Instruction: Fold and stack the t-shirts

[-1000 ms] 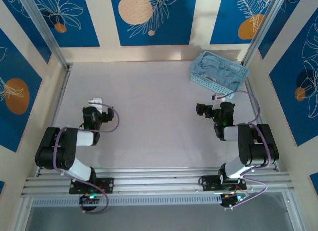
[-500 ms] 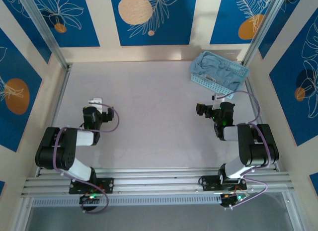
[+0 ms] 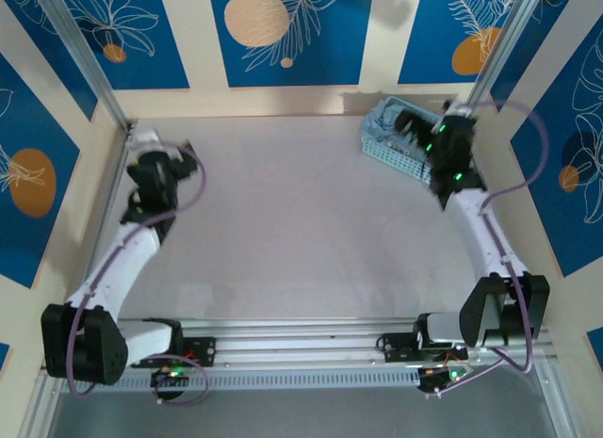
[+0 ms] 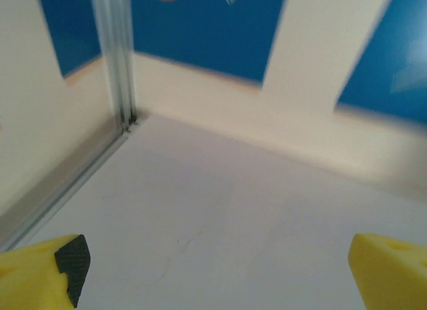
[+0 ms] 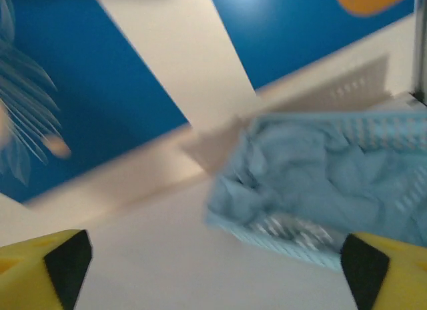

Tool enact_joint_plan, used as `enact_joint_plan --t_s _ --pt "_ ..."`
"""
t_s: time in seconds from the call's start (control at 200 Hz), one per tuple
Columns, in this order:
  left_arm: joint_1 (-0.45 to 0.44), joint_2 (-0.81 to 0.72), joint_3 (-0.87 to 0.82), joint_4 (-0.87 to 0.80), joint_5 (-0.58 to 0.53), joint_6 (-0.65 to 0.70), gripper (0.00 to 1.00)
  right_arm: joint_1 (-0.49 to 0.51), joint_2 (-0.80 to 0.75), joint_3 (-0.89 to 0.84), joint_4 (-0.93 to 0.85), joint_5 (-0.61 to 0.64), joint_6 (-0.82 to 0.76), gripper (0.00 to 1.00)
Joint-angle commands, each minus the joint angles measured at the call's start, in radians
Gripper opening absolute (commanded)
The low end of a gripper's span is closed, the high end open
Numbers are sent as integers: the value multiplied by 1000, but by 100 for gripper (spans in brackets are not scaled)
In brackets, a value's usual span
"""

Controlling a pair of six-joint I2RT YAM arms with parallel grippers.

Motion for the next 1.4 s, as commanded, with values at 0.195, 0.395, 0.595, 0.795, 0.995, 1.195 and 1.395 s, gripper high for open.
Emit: enact_joint_plan --t_s 0.195,0.395,0.595,0.795,0.995,1.195,1.395 --pt "-33 292 326 -427 416 -318 100 -111 569 658 -717 -229 178 62" --pt "-149 359 393 -446 579 -264 94 -121 837 900 -840 -240 143 67" --pt "-218 364 385 -485 586 -254 92 -100 1087 1190 -1025 -154 35 85" --pt "-231 363 399 -525 576 -240 91 -78 1239 1296 -1086 -111 16 95" --pt "-233 355 409 -573 548 -230 91 -59 1314 1307 -1082 -126 27 81" --pt "-233 339 410 -596 531 -219 90 -52 1303 1271 -1062 -118 38 11" --pt "-233 320 408 -603 525 -213 89 -55 1114 1166 -890 -79 12 0"
